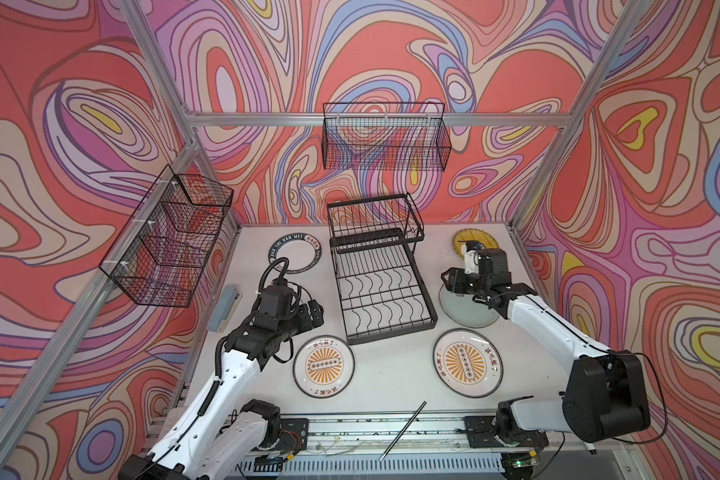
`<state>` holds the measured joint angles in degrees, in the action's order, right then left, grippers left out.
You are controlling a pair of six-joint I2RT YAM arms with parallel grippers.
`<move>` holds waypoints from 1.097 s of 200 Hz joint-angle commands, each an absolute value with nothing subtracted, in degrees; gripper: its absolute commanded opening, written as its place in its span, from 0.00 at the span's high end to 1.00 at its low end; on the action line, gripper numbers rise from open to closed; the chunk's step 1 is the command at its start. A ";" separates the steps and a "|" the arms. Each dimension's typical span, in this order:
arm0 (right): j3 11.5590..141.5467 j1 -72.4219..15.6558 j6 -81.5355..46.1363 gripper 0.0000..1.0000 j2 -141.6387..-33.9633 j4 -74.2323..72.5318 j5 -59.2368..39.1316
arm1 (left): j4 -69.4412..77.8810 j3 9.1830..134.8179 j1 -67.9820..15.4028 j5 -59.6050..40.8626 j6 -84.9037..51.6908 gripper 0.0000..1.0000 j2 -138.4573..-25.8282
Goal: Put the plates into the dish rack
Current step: 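Move the right gripper to the rim of the yellow woven plate, then grasp the yellow woven plate's rim with the right gripper and tilt it upright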
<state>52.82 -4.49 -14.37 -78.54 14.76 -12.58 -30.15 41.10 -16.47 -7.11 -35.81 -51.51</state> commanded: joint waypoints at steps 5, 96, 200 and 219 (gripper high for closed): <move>52.90 3.56 -17.90 0.34 -79.75 12.85 -22.59 | -28.53 40.39 -16.63 -10.51 -35.79 0.07 -49.56; 58.59 19.44 -24.92 0.39 -96.72 5.67 -32.32 | -30.09 40.29 -16.65 -11.45 -36.73 0.08 -45.71; 74.34 20.97 -30.53 0.48 -117.31 3.34 -30.99 | -26.19 37.28 -16.68 -13.53 -41.24 0.09 -45.44; 75.35 21.09 -31.63 0.48 -118.70 2.91 -29.79 | -26.80 37.60 -16.66 -13.14 -40.99 0.09 -45.44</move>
<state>73.32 20.67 -29.52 -117.08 4.19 -31.20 -27.44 37.91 -16.51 -12.88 -39.92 -45.74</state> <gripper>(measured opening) 0.520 0.912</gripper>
